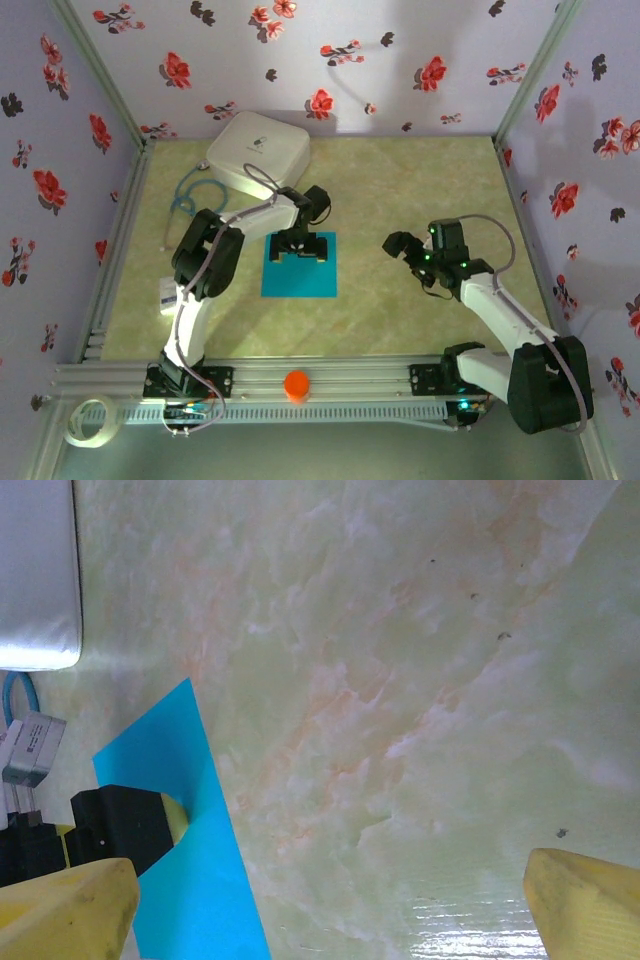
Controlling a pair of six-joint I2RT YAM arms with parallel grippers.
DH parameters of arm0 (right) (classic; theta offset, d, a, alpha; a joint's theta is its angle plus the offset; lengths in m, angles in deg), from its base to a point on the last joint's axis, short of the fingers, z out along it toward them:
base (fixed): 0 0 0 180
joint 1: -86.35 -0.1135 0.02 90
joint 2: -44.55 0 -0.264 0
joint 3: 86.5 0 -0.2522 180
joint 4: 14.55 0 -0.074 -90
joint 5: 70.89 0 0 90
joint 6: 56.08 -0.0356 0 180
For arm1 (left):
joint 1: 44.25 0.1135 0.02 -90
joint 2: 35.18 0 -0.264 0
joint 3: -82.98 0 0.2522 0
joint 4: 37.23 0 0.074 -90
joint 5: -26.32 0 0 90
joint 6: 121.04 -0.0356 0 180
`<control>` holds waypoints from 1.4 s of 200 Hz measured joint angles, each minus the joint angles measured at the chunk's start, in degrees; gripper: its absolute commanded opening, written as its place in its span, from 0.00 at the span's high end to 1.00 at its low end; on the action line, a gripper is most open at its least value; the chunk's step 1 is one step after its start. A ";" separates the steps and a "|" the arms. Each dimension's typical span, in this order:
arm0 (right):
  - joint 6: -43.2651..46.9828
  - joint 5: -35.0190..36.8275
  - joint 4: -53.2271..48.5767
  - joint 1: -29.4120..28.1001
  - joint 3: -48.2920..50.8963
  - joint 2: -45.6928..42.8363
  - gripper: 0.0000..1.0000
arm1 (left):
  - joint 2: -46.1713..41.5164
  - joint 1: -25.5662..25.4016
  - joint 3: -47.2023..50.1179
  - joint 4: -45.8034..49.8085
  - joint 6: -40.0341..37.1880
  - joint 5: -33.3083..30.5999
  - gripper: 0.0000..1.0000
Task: Fold a paper plane with a square sheet of paper (pick it up from the middle)
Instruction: First fold the square sheet of paper in half at the center of the table.
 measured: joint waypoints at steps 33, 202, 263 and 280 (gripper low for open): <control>-0.02 0.17 -0.22 -0.20 -0.04 0.24 0.01 | 0.02 0.00 0.09 -0.09 -0.02 0.04 0.00; 1.18 2.51 -4.57 -0.63 -2.67 2.45 0.01 | -0.33 0.15 1.03 -1.07 -0.26 0.22 0.09; 7.13 6.51 -15.39 -2.27 -13.11 11.67 0.01 | -1.31 -0.42 2.19 -3.08 -1.95 -0.46 0.31; 7.41 7.54 -16.28 -2.71 -13.11 11.61 0.01 | -2.40 -0.50 3.65 -4.81 -2.21 -0.37 0.37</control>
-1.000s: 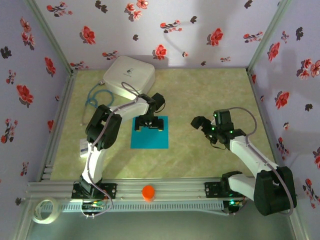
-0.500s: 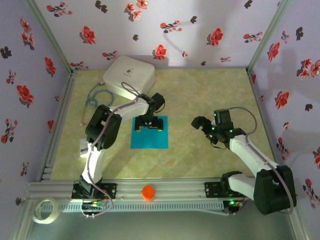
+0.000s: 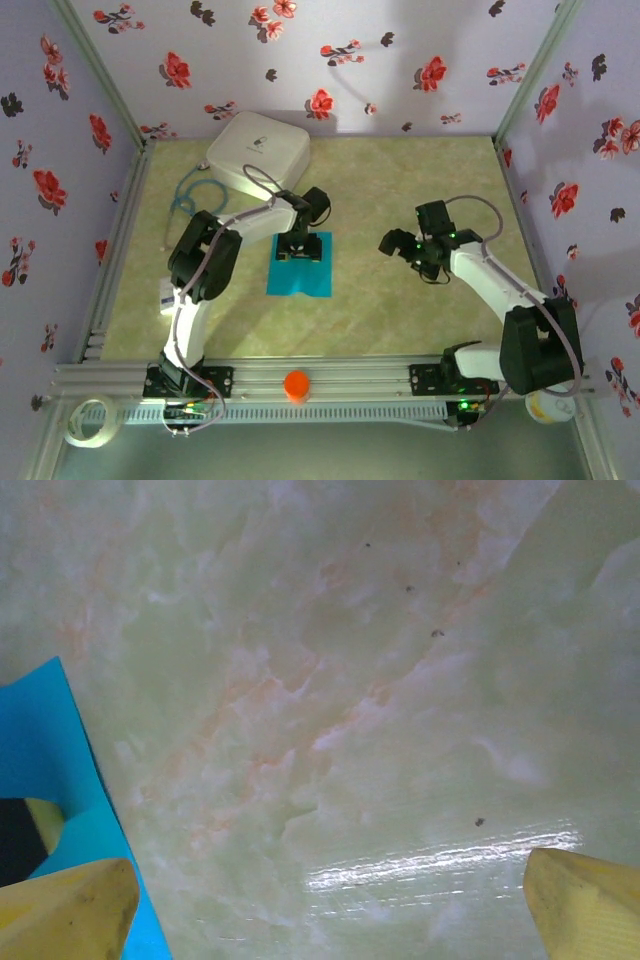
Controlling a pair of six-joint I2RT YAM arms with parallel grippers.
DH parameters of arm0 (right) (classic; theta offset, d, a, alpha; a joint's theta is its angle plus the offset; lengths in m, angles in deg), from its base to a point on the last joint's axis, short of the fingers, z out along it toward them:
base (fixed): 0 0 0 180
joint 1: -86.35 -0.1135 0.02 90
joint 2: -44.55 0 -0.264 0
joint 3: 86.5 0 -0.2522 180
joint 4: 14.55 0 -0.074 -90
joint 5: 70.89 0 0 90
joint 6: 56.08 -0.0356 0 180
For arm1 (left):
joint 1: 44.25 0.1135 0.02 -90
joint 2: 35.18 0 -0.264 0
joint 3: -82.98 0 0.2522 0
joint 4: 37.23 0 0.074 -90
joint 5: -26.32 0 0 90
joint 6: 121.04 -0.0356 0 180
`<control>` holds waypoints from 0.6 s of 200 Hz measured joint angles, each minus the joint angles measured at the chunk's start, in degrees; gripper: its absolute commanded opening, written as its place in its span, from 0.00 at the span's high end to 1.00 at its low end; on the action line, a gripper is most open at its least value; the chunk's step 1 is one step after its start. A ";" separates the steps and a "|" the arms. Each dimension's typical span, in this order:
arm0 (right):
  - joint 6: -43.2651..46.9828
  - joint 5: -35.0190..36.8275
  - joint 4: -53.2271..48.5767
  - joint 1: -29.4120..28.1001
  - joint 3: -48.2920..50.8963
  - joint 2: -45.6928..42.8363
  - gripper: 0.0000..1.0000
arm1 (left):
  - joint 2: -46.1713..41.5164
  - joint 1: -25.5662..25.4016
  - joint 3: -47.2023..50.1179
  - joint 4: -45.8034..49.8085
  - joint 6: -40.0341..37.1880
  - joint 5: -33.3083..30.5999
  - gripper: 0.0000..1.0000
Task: Fold a paper plane with a square sheet of paper (pick it up from the middle)
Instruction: First fold the square sheet of paper in half at the center of the table.
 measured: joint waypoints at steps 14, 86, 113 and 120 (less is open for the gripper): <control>0.13 1.27 -0.63 0.00 0.00 0.00 0.01 | -0.87 -0.09 1.29 -1.60 -0.33 0.17 0.47; -3.02 4.13 5.81 0.00 7.04 -9.33 0.01 | -8.17 -0.24 6.84 -10.40 0.13 0.81 0.59; -4.87 5.55 8.13 0.55 10.27 -12.24 0.01 | -10.95 0.24 7.93 -14.56 0.74 4.15 0.58; -4.87 5.51 8.90 0.87 10.91 -12.81 0.01 | -11.80 0.55 8.70 -16.04 1.07 5.57 0.58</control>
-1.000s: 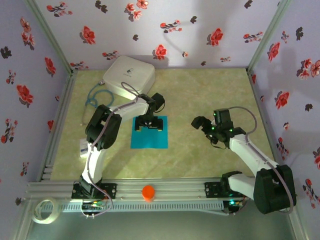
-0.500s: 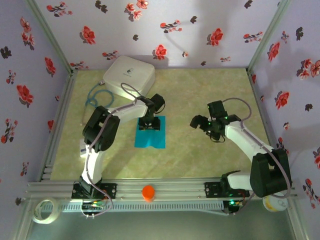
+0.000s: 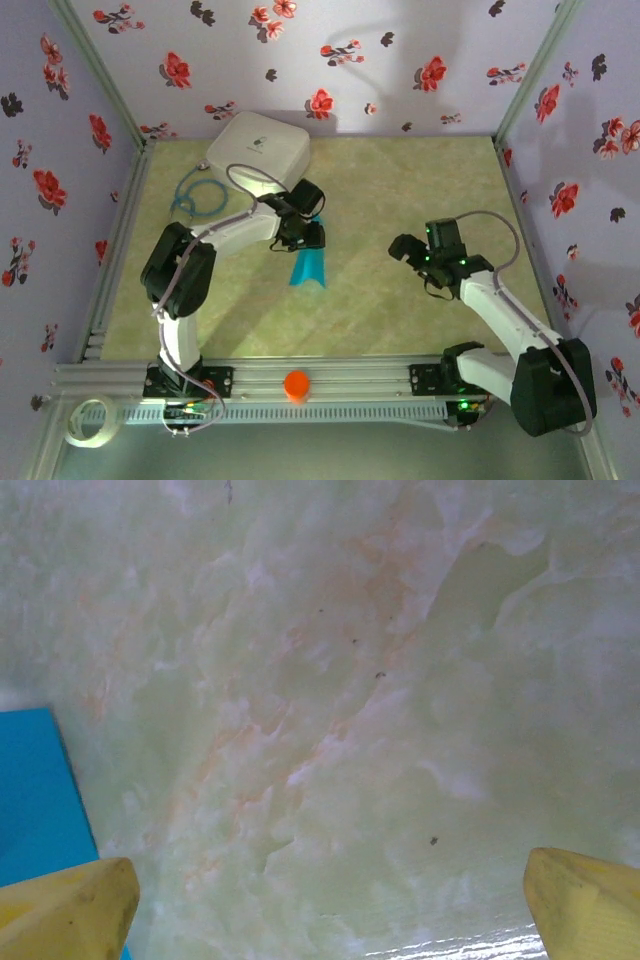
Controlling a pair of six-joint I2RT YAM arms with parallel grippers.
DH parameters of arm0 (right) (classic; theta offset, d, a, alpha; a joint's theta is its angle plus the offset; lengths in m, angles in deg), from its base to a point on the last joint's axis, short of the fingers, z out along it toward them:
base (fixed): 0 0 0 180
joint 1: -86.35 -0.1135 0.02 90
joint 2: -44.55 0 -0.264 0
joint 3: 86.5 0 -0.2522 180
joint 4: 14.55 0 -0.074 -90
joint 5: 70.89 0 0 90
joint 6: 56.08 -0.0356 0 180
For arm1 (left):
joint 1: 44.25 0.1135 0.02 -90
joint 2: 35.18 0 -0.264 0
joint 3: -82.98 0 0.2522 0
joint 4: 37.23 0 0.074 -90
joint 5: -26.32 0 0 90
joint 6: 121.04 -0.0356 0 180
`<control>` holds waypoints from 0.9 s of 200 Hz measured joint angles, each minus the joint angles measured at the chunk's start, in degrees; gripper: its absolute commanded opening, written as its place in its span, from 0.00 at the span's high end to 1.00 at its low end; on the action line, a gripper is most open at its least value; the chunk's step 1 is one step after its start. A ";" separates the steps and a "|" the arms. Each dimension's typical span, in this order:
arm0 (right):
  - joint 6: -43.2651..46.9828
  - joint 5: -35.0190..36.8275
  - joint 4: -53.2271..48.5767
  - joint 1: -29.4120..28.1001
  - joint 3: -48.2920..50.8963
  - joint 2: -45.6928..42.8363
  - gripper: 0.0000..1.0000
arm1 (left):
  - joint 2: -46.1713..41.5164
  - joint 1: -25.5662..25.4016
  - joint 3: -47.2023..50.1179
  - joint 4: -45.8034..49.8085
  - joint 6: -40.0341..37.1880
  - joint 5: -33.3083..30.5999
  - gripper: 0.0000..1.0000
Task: Fold a paper plane with a square sheet of paper (pick it up from the middle)
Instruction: First fold the square sheet of paper in half at the center of the table.
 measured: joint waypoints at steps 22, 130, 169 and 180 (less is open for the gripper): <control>-0.02 -0.87 1.70 0.96 0.96 -1.68 0.01 | -2.84 1.07 3.67 -6.05 1.95 5.09 0.58; -1.68 -20.33 17.55 3.45 5.05 -0.98 0.08 | -1.60 4.15 14.21 -38.86 17.88 29.64 0.57; -1.73 -24.06 19.39 3.45 5.05 1.38 0.11 | 2.16 4.15 14.97 -38.16 18.32 31.47 0.57; -1.73 -25.66 20.41 3.45 5.01 2.12 0.13 | 2.80 4.15 14.97 -37.20 18.05 31.69 0.57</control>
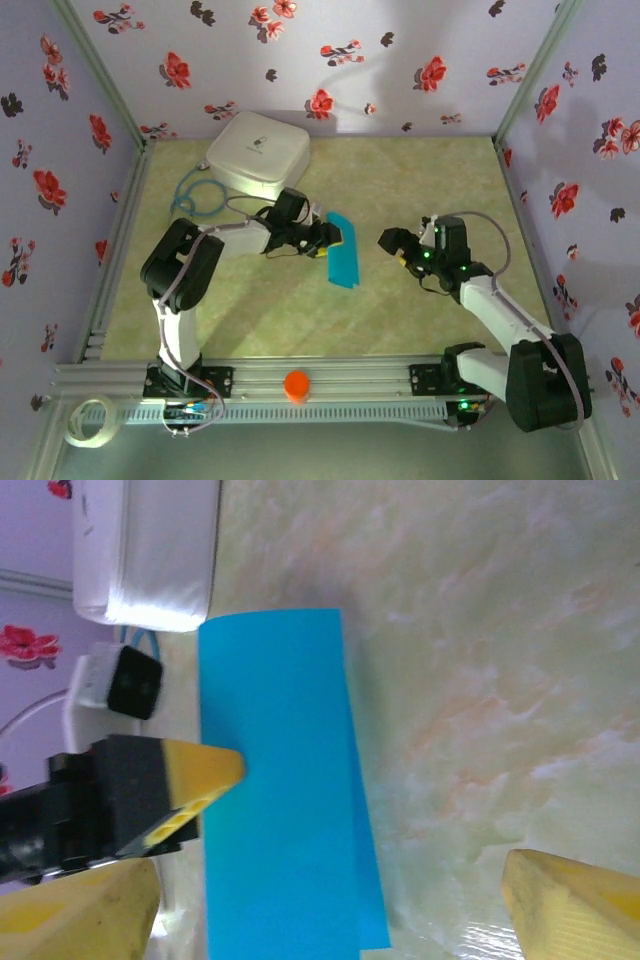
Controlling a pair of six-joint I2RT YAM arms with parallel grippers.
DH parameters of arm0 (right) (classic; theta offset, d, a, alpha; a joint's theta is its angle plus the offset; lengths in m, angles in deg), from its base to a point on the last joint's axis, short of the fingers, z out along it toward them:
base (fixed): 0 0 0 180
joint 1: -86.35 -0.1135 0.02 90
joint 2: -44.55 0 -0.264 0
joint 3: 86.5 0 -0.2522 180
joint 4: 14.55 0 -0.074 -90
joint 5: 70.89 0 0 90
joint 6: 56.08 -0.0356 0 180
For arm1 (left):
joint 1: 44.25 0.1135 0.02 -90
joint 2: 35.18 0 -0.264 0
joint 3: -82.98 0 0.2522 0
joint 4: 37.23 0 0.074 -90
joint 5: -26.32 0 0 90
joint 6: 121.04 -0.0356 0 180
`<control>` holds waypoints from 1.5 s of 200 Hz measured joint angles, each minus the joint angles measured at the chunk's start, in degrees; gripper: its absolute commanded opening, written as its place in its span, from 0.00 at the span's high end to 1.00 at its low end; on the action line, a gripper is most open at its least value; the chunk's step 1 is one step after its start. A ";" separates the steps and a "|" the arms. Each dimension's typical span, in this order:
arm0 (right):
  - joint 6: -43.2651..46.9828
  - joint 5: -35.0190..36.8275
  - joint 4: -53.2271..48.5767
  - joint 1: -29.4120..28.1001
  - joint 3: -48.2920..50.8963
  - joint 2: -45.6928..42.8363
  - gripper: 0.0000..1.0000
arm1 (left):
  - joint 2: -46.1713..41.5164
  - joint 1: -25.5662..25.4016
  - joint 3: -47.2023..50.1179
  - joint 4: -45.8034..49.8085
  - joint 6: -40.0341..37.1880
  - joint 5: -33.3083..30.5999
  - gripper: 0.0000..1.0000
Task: Fold a paper plane with a square sheet of paper (pick it up from the middle)
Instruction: First fold the square sheet of paper in half at the center of the table.
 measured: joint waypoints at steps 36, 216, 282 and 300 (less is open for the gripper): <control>0.11 -3.80 1.03 -0.87 -0.85 3.80 0.17 | 2.49 0.00 -1.64 6.43 -3.32 -0.09 0.57; 0.26 -4.15 1.03 -3.69 -2.80 8.48 0.16 | 0.70 -0.59 -5.88 22.80 -12.92 -14.73 0.43; 0.26 -4.11 1.03 -4.07 -2.93 9.20 0.16 | 3.02 -0.81 -10.14 28.46 -15.50 -15.39 0.42; 0.26 -4.09 1.03 -4.17 -2.93 9.38 0.16 | 3.69 -1.01 -11.50 30.16 -16.06 -15.87 0.41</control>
